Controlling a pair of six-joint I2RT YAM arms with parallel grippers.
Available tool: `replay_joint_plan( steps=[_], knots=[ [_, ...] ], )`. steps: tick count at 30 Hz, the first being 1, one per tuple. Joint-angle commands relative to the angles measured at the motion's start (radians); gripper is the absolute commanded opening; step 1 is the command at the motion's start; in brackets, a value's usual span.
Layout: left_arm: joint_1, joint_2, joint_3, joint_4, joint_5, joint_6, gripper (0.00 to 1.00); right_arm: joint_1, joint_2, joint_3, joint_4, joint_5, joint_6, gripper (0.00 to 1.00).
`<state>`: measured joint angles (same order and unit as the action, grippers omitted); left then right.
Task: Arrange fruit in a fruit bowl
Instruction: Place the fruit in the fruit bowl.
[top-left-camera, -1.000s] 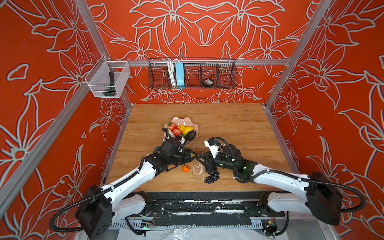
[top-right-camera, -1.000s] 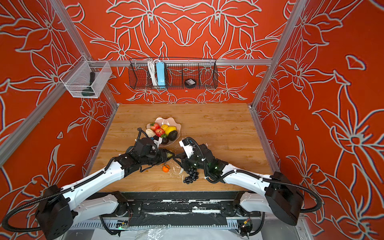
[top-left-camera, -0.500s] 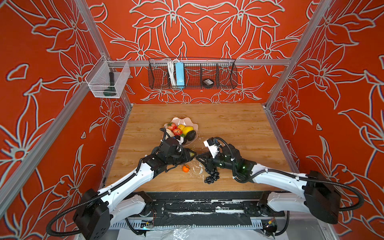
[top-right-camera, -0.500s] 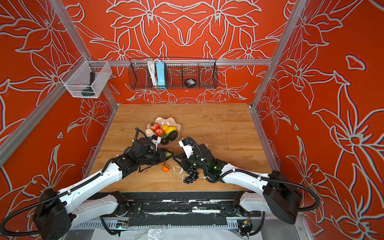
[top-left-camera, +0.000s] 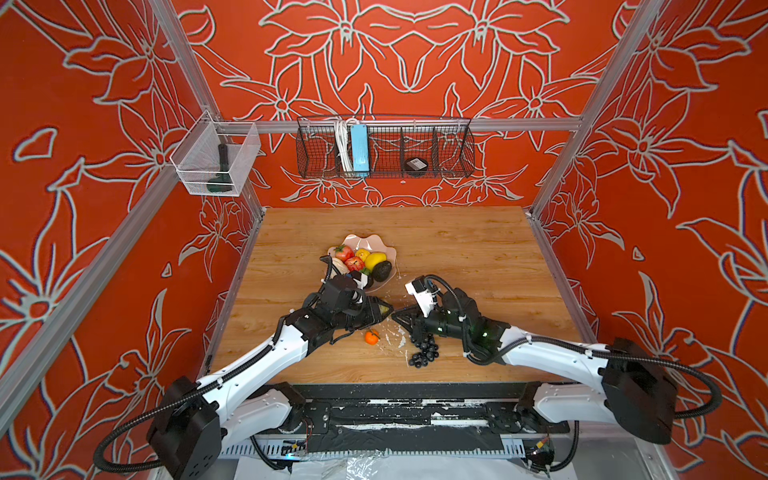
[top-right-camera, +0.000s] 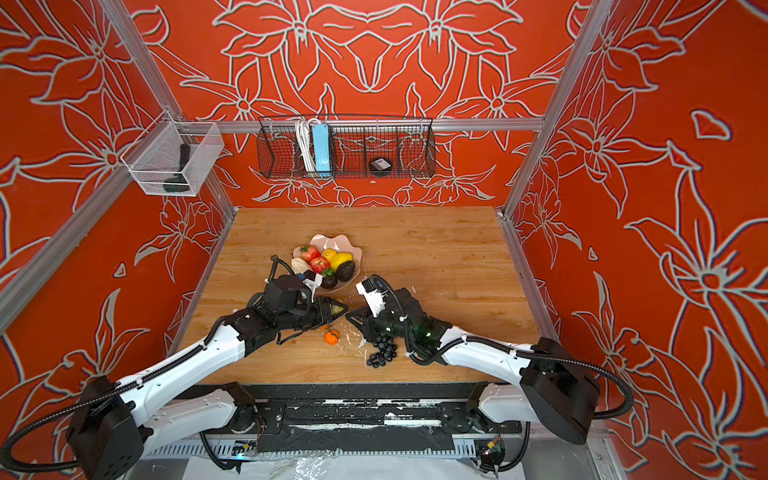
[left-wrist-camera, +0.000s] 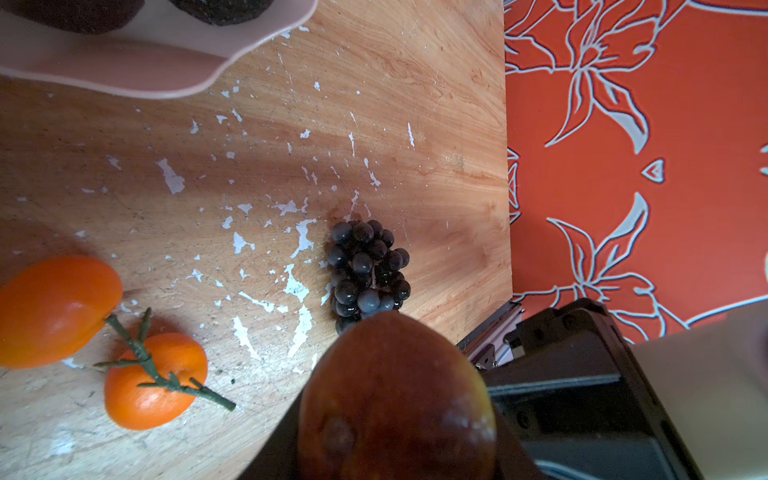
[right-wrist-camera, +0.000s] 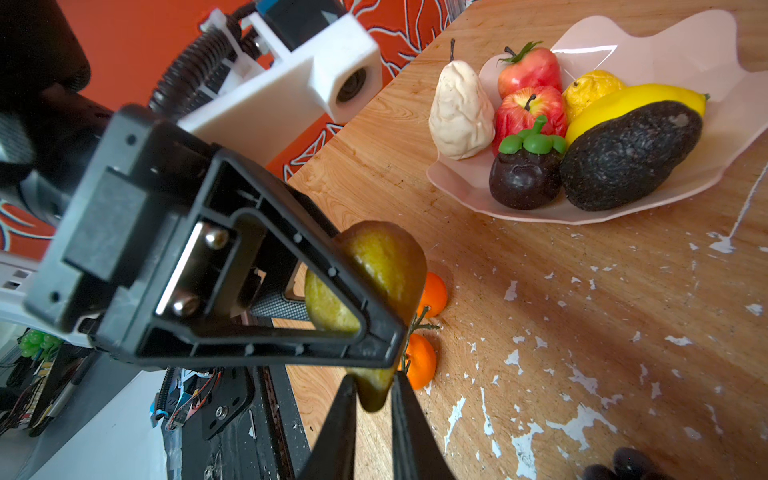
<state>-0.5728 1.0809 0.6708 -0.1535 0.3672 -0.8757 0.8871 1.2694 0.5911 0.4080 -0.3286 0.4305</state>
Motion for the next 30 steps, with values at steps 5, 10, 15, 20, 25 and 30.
replay_joint_plan(
  steps=[5, 10, 15, 20, 25, 30],
  knots=[
    [0.001, 0.028, -0.008, 0.072, 0.077, 0.000, 0.42, 0.007, -0.007, 0.016, 0.022, -0.027, -0.003, 0.12],
    [0.001, 0.030, -0.008, 0.068, 0.076, 0.004, 0.42, 0.007, -0.014, 0.026, 0.009, -0.032, -0.007, 0.01],
    [0.001, 0.023, -0.007, 0.059, 0.055, 0.007, 0.46, 0.007, -0.028, 0.032, 0.000, -0.029, -0.003, 0.00],
    [0.001, 0.012, -0.009, 0.045, 0.017, 0.009, 0.59, 0.007, -0.031, 0.048, -0.034, -0.016, -0.004, 0.00],
    [0.007, 0.010, -0.011, 0.035, -0.008, 0.020, 0.67, 0.007, -0.033, 0.058, -0.072, 0.026, -0.009, 0.00],
    [0.033, 0.005, -0.015, 0.025, -0.010, 0.022, 0.77, 0.007, -0.019, 0.095, -0.151, 0.084, -0.035, 0.00]
  ],
)
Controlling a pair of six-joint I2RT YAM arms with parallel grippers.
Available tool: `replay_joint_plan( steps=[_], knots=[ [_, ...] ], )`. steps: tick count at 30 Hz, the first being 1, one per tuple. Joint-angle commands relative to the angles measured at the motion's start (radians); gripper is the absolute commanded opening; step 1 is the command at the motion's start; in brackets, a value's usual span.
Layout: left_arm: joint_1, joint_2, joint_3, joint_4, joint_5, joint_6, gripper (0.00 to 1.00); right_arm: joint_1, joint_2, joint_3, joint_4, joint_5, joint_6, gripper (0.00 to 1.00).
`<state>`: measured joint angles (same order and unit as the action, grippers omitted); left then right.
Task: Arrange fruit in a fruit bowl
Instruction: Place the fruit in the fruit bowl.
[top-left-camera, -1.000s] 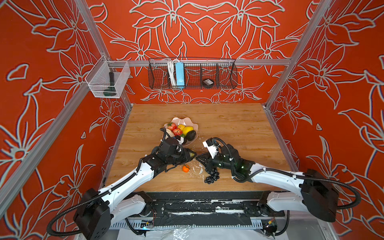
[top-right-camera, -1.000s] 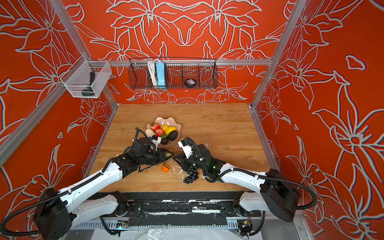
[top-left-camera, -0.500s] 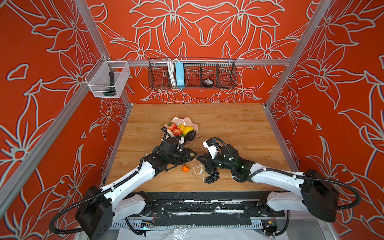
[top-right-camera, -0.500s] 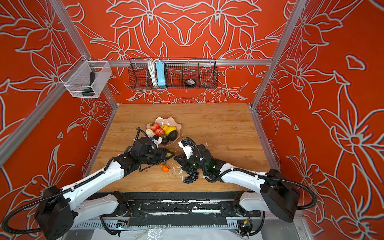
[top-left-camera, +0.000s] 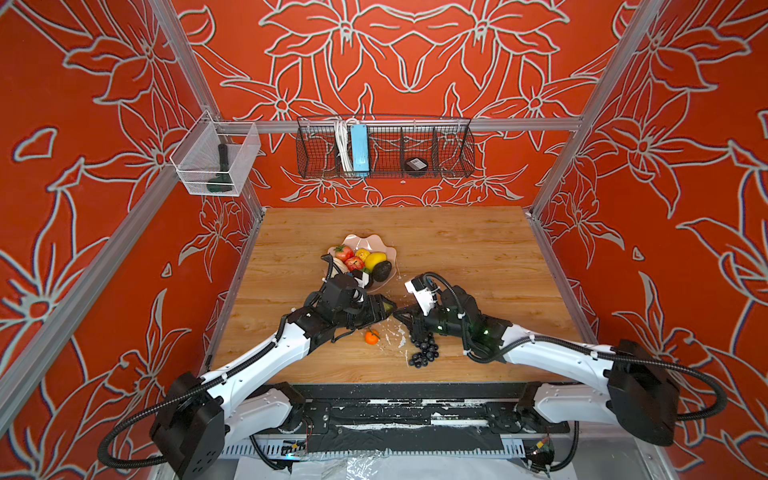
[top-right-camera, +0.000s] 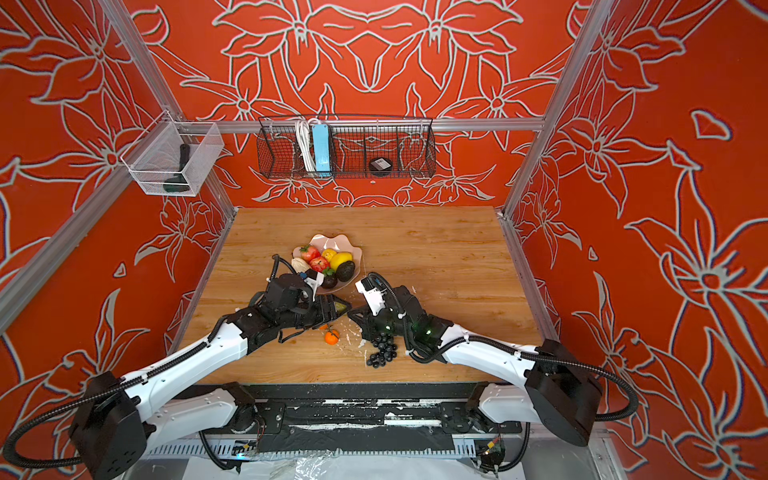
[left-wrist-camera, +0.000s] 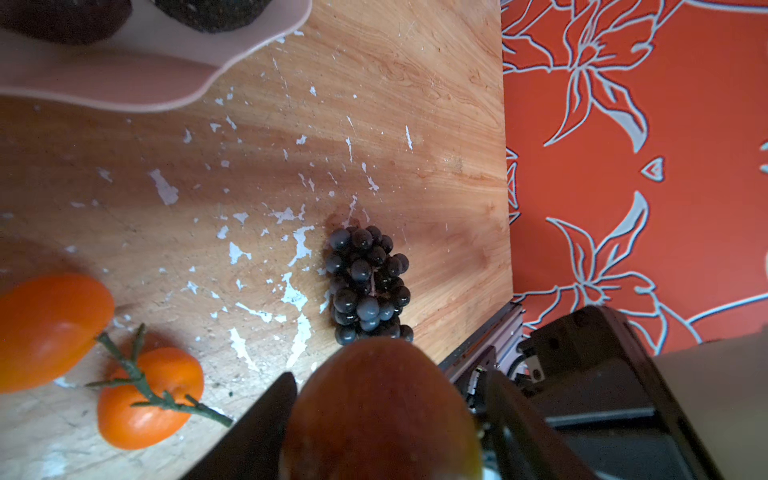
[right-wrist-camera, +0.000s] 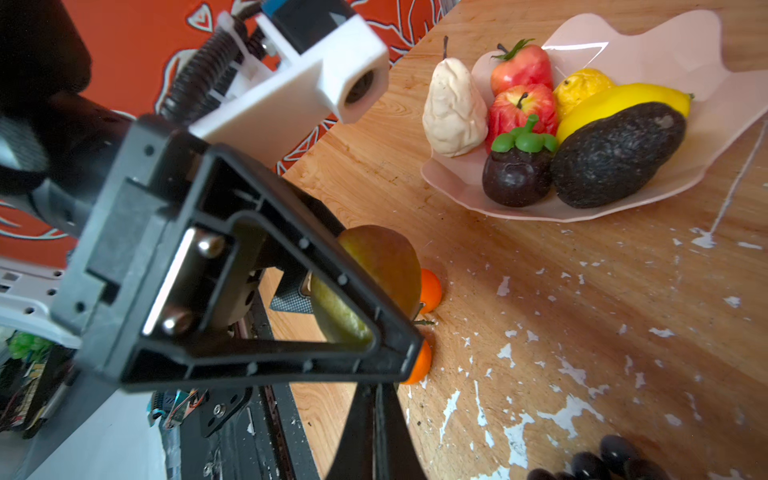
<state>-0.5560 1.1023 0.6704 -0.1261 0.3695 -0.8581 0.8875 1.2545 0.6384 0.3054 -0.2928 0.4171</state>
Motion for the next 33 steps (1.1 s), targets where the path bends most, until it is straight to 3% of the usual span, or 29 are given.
replay_joint_plan(
  steps=[1, 6, 15, 21, 26, 33],
  knots=[
    [0.020, -0.022, -0.017, -0.006, -0.016, 0.007, 0.79, 0.007, 0.000, 0.057, -0.062, 0.056, -0.027, 0.00],
    [0.075, -0.058, -0.021, -0.062, -0.038, 0.030, 0.91, 0.005, 0.035, 0.111, -0.126, 0.089, -0.050, 0.00],
    [0.224, -0.174, -0.038, -0.155, -0.053, 0.084, 0.98, -0.007, 0.094, 0.213, -0.223, 0.115, -0.096, 0.00],
    [0.298, -0.346, -0.079, -0.276, -0.208, 0.130, 0.98, -0.044, 0.169, 0.345, -0.314, 0.121, -0.159, 0.00],
    [0.304, -0.538, -0.130, -0.352, -0.357, 0.178, 0.98, -0.144, 0.281, 0.503, -0.398, 0.096, -0.200, 0.00],
    [0.304, -0.683, -0.257, -0.302, -0.400, 0.226, 0.98, -0.249, 0.516, 0.793, -0.529, 0.058, -0.267, 0.00]
  ],
)
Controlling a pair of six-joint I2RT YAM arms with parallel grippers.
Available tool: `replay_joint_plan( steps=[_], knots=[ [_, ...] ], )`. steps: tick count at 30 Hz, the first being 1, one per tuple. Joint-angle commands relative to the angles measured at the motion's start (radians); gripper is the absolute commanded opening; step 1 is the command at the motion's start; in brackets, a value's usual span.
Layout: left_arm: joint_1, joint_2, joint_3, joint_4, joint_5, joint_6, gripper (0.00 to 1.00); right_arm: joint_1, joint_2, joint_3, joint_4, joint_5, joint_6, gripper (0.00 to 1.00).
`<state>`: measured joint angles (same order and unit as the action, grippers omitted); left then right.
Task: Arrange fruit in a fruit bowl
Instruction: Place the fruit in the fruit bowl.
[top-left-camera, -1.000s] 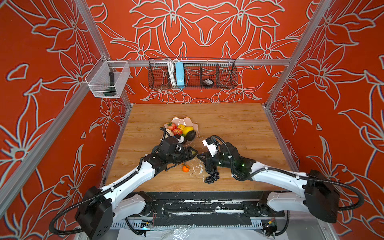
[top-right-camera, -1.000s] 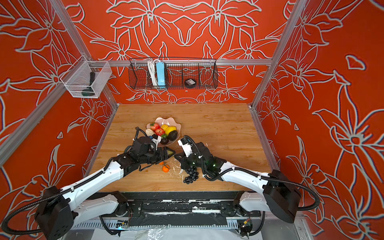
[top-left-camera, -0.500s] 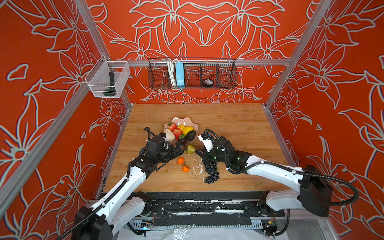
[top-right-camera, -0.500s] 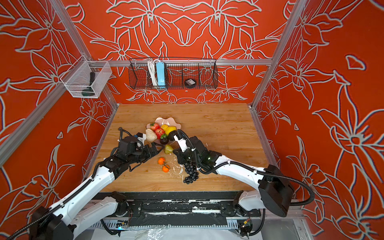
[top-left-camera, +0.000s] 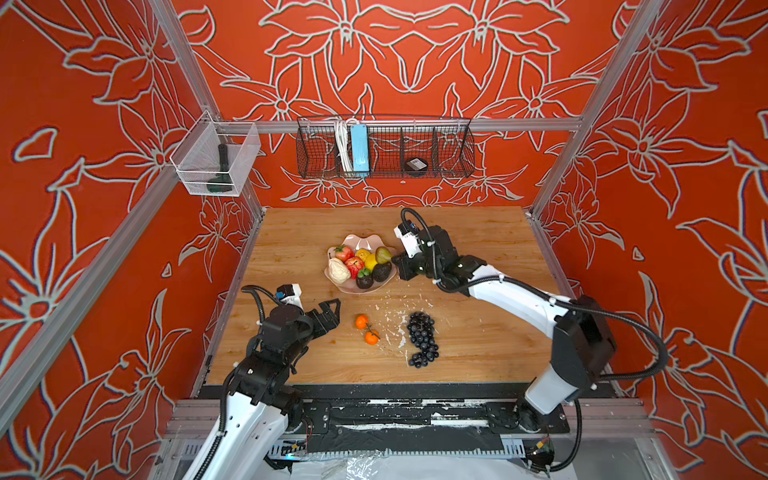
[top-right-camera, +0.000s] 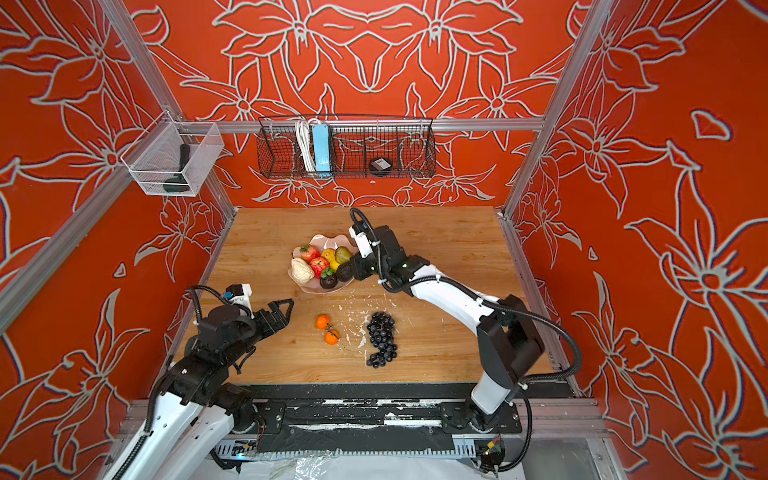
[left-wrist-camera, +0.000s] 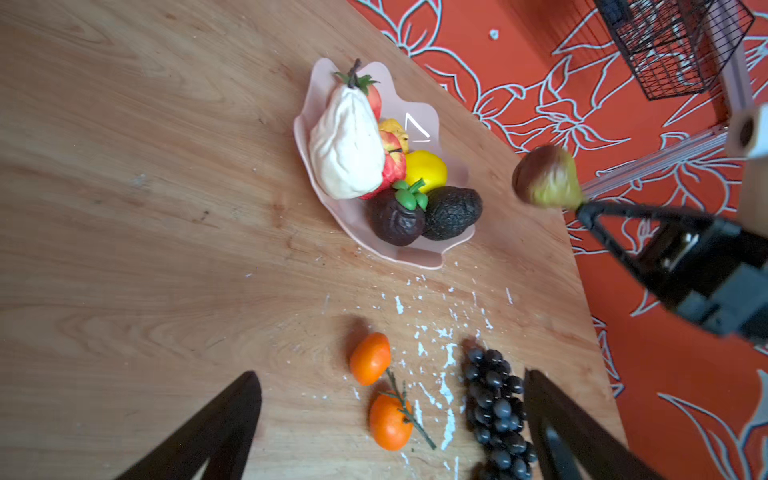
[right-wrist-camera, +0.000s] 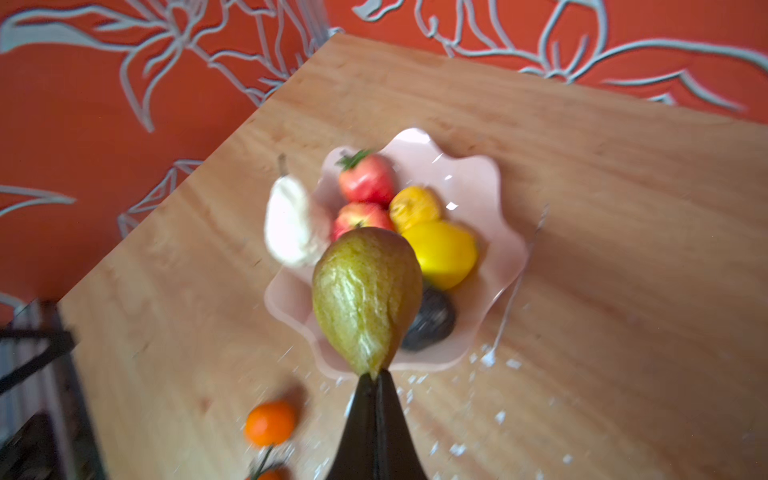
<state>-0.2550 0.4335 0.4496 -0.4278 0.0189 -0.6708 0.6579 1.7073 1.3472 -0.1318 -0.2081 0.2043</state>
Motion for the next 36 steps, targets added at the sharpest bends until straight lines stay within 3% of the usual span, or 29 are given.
replay_joint_plan(
  steps=[1, 8, 17, 24, 36],
  knots=[
    [0.001, -0.015, -0.051, 0.015, -0.043, 0.050, 0.98, -0.029, 0.103, 0.133, -0.113, -0.034, -0.066, 0.00],
    [-0.033, -0.017, -0.080, 0.067, -0.051, 0.103, 0.98, -0.059, 0.359, 0.445, -0.260, -0.071, -0.171, 0.00],
    [-0.056, 0.000, -0.092, 0.090, -0.075, 0.107, 0.98, -0.077, 0.589, 0.736, -0.379, -0.101, -0.226, 0.00],
    [-0.056, 0.007, -0.097, 0.101, -0.089, 0.107, 0.98, -0.084, 0.680, 0.851, -0.439, -0.077, -0.260, 0.00],
    [-0.059, 0.005, -0.098, 0.094, -0.112, 0.102, 0.98, -0.086, 0.729, 0.910, -0.472, -0.064, -0.278, 0.00]
  ],
)
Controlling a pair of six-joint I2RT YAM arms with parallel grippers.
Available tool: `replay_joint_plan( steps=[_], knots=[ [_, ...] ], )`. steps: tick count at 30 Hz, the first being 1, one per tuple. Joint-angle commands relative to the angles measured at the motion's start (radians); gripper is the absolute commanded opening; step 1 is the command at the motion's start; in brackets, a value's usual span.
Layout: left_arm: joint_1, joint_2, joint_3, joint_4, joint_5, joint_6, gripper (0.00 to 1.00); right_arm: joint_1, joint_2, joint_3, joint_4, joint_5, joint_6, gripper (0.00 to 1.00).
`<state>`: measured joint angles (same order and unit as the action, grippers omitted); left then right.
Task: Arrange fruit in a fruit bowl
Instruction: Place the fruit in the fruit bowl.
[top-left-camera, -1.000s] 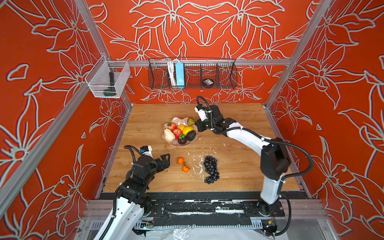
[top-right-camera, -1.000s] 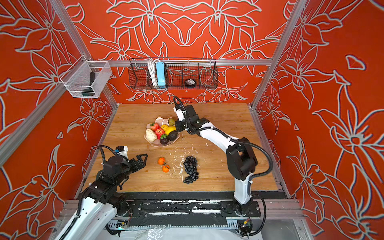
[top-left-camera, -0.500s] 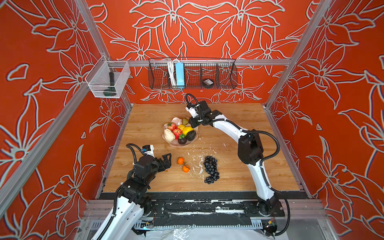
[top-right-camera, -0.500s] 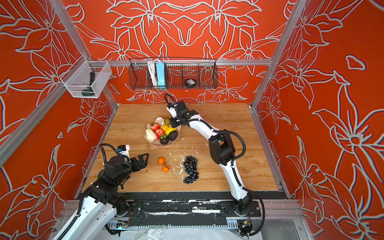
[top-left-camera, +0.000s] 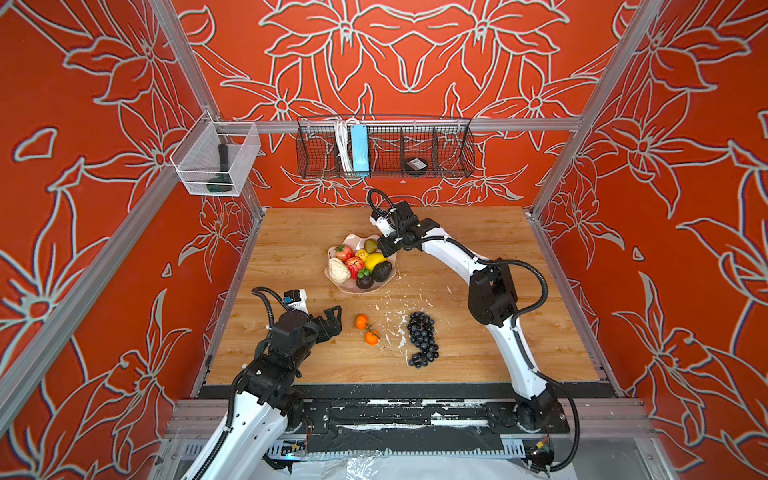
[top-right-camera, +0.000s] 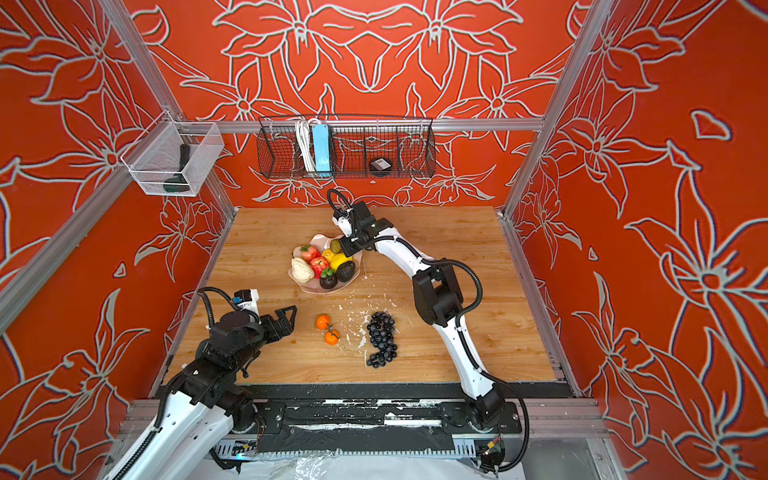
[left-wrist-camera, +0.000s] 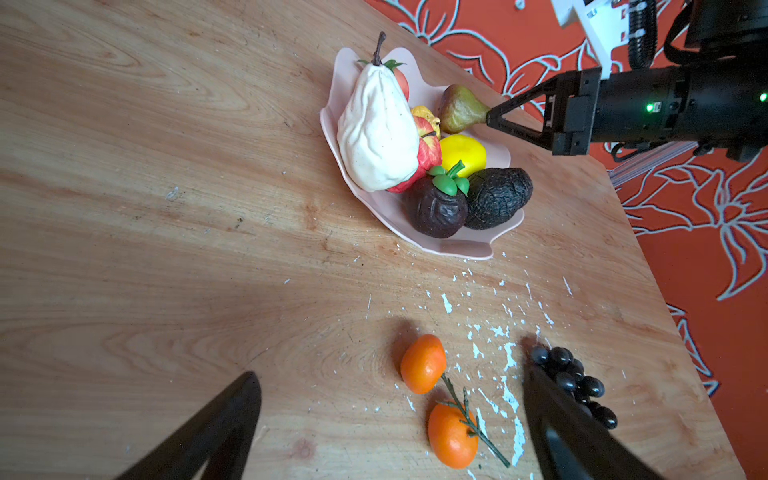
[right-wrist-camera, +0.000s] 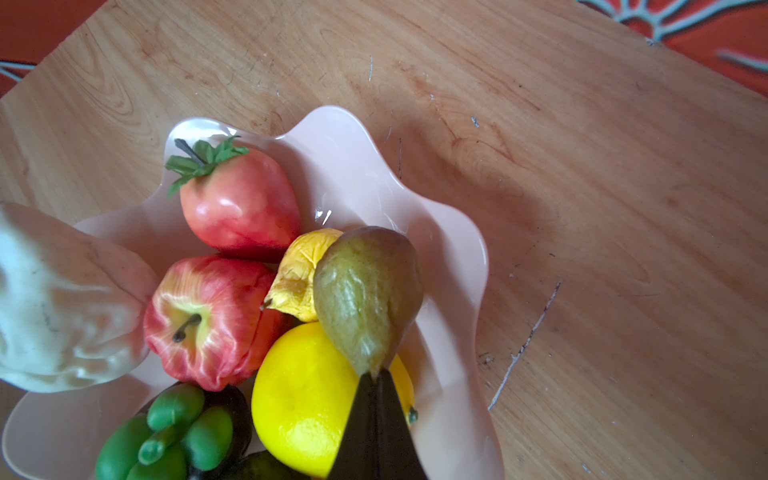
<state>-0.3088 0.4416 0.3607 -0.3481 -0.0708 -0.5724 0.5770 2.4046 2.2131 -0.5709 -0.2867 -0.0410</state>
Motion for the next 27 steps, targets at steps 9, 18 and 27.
replay_joint_plan(
  steps=[9, 18, 27],
  knots=[
    [-0.007, -0.006, -0.008, 0.010, -0.024, 0.002, 0.98, -0.005, 0.039, 0.077, -0.050, 0.037, -0.040, 0.13],
    [-0.007, -0.005, -0.011, 0.017, -0.021, 0.001, 0.98, -0.004, 0.036, 0.104, -0.065, 0.037, -0.036, 0.23],
    [-0.007, 0.022, -0.016, 0.044, -0.003, 0.005, 0.98, -0.004, -0.032, 0.109, -0.129, 0.023, 0.006, 0.46]
  ],
)
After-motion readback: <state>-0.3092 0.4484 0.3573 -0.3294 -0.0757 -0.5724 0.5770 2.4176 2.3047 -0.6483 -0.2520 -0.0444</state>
